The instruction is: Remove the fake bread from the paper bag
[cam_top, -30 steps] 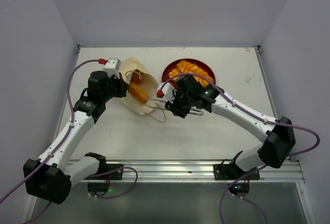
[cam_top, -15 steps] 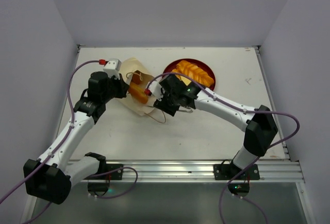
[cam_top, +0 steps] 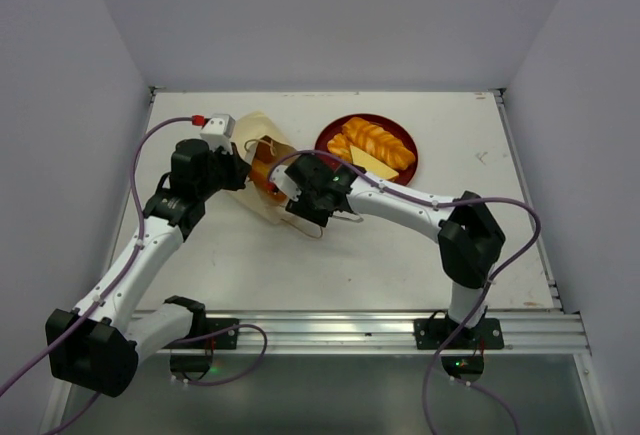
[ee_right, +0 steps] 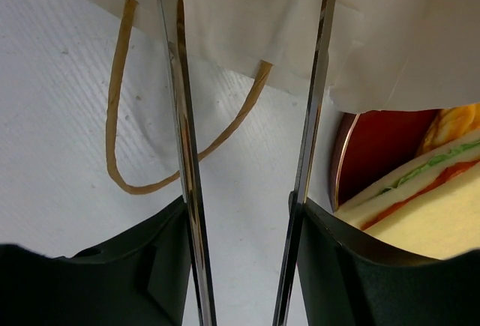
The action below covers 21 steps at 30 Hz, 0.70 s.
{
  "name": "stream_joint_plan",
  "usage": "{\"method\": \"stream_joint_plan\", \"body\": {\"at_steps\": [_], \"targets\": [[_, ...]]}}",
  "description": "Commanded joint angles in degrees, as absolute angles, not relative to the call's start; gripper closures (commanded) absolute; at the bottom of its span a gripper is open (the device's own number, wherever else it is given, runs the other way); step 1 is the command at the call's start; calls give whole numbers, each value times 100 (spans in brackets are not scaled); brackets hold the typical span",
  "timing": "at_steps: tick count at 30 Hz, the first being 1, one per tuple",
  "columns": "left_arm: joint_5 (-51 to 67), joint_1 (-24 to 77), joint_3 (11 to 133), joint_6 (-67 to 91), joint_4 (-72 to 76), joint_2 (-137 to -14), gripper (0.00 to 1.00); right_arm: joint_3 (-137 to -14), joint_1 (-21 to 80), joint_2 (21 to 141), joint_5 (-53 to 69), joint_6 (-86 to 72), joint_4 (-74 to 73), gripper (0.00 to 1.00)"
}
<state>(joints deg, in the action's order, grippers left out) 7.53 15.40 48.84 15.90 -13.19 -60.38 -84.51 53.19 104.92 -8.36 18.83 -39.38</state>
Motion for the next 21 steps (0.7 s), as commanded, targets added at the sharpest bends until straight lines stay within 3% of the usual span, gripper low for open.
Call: {"method": "stream_joint_plan", "body": {"at_steps": [1,9,13,21], "targets": [[914,1494,4860,1679,-923,-5871,100,-8833,5353,10573,-1371,1810,-3762,46],[774,1494,4781,1600,-958,-5827,100,-8553,5344,10065,-1135,1890,-3709,91],[686,1485,4764,1547,-949,-5836,100,-8306,5326,9581,-862,1925,-3691,100],[440,1494,4878,1529,-932,-5906,100,-7718,5186,8667,-53,2004,-3866,100]]}}
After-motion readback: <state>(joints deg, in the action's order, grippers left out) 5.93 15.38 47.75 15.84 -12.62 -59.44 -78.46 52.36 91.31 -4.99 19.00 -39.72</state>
